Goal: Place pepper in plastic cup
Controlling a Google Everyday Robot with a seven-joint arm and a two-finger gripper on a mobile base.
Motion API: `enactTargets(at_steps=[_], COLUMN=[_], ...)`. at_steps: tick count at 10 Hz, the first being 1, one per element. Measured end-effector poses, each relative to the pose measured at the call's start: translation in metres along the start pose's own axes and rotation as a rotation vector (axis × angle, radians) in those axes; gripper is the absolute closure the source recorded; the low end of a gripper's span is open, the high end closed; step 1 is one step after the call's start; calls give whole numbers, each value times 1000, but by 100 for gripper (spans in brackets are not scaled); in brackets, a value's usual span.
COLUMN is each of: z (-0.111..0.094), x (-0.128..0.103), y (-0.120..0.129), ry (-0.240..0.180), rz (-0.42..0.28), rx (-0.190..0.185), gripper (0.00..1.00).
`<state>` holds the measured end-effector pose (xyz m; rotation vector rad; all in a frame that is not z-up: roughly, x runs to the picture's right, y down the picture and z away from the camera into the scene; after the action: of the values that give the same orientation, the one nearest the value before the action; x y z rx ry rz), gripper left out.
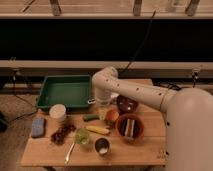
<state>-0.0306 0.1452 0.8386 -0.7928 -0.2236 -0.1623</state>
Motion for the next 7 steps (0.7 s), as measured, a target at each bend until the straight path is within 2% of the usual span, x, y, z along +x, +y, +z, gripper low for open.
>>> enactTargets(at_steps=[4, 7], z=[17, 23], x=[-4, -4], y=[-13, -18], ry=[-26, -35], rz=[12, 12], rx=[36, 41], gripper=[35, 35])
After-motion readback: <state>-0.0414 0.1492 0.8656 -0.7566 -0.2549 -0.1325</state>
